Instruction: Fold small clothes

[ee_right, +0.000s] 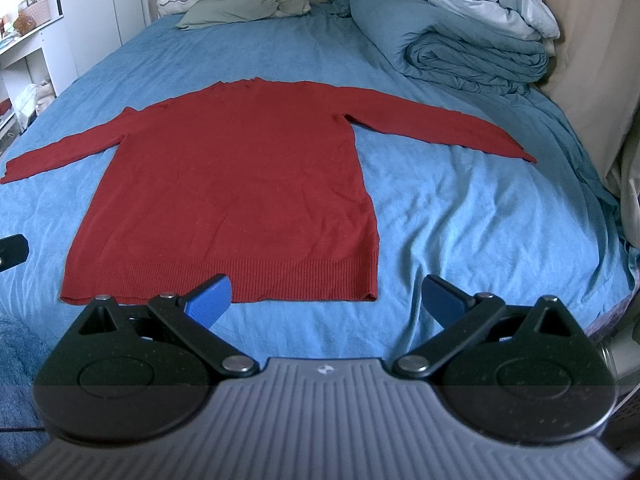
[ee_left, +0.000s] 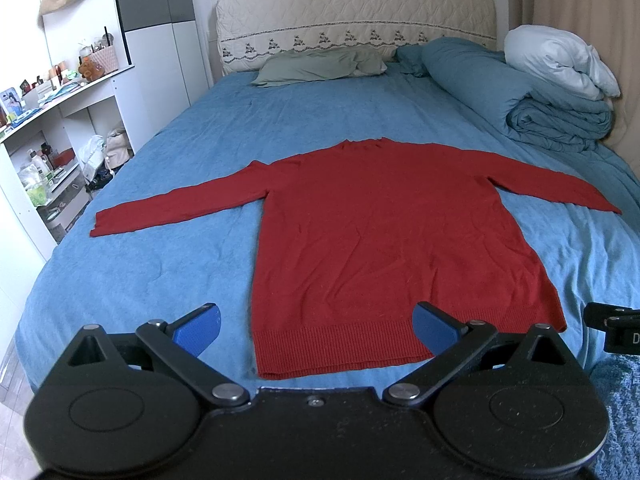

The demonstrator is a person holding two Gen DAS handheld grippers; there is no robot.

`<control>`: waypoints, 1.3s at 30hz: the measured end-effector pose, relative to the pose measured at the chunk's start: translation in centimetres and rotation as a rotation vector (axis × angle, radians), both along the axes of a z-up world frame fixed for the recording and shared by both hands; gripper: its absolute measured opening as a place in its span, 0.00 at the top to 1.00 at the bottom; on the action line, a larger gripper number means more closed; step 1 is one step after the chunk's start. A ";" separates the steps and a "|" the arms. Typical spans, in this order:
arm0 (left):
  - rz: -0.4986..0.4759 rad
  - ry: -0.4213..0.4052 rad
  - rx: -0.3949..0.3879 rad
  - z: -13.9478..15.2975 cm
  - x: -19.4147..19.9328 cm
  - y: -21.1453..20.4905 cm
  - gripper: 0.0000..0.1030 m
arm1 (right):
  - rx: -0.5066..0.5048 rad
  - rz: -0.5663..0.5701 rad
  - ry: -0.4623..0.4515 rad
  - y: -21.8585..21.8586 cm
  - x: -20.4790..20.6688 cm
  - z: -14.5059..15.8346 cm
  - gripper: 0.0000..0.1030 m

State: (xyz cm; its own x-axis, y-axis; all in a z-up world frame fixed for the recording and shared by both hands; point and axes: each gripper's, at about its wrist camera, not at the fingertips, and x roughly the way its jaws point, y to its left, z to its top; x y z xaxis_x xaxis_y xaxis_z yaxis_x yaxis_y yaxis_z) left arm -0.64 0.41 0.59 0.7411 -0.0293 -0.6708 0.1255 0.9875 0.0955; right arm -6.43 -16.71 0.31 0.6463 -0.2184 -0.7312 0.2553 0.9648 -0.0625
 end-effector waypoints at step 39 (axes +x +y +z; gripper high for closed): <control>-0.056 -0.064 -0.010 3.2 5.1 -2.5 0.00 | 0.006 -0.040 -0.070 -3.2 2.5 2.2 0.00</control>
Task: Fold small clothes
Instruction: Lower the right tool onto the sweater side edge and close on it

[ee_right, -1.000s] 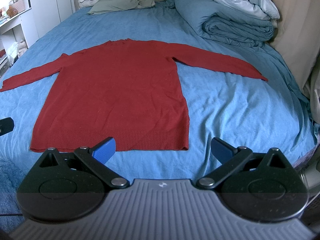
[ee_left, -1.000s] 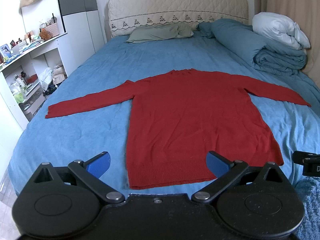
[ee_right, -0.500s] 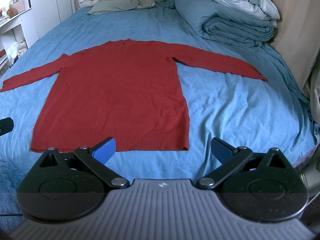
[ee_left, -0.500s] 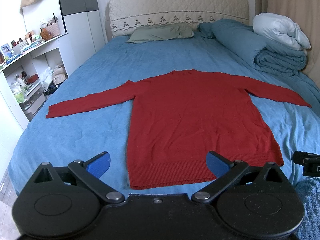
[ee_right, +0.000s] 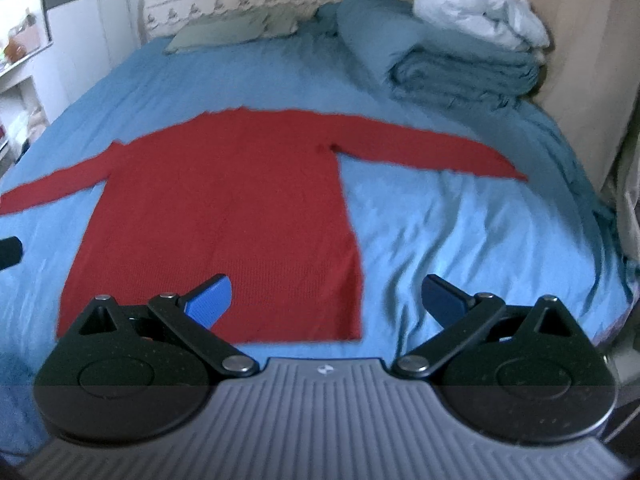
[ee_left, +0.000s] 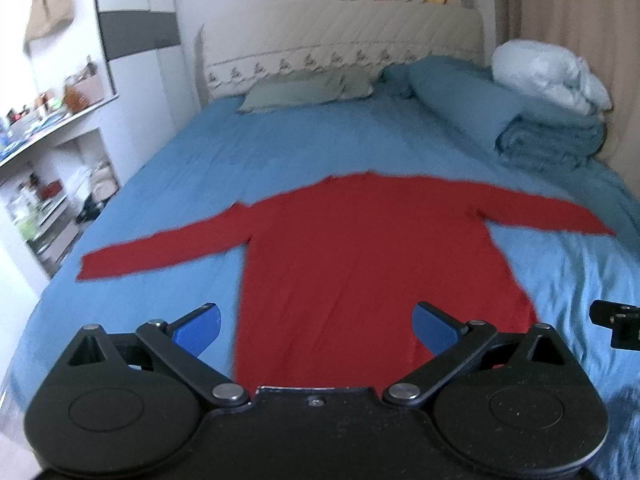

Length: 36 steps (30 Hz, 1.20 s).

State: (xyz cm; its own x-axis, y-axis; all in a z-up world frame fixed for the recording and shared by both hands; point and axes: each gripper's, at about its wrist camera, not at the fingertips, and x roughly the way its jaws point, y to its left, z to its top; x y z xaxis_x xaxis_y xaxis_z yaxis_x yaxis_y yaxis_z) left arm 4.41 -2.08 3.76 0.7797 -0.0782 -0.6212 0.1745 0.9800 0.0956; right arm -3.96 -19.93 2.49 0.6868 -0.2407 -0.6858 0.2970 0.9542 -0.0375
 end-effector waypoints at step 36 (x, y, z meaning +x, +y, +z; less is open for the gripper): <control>-0.162 0.235 0.015 -20.7 39.8 -29.1 0.00 | 0.134 -0.589 -0.292 -43.3 22.7 -20.7 0.23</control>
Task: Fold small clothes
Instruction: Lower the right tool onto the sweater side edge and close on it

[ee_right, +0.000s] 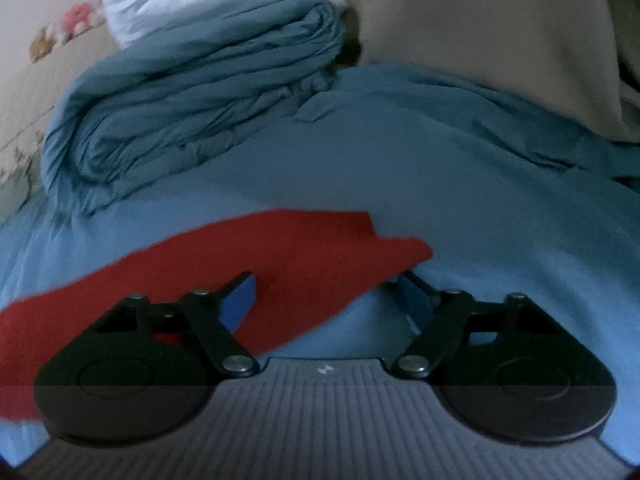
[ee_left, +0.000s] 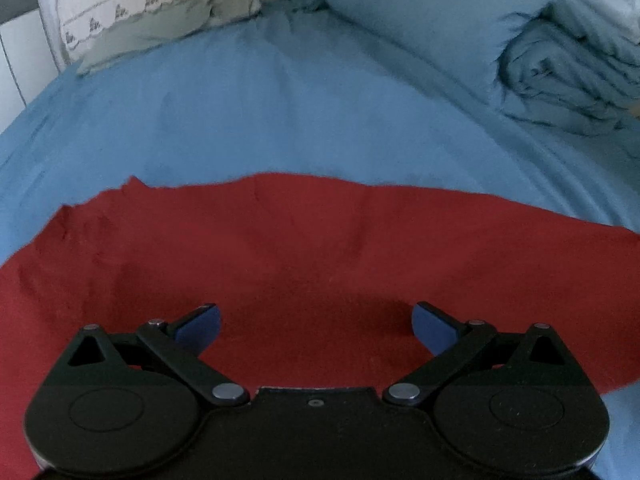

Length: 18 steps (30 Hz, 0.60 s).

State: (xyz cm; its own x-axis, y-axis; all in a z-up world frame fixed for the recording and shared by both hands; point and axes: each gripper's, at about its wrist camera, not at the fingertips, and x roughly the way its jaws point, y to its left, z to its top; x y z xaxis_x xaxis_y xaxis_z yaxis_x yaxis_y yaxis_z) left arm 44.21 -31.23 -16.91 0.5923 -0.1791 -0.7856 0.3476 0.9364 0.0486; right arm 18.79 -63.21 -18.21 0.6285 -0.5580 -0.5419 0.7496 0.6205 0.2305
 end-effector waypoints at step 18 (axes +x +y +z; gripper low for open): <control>0.012 0.013 -0.087 3.3 1.3 4.6 0.00 | -0.036 0.239 -0.120 7.2 7.5 10.5 0.80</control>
State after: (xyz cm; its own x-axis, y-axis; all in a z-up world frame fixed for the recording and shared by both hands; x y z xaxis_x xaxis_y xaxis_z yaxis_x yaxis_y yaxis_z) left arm 45.55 -26.61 -13.60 0.5848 -0.2400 -0.7748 0.3362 0.9410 -0.0376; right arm 26.32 -56.00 -7.72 0.8032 -0.4039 -0.4379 0.5496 0.7860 0.2831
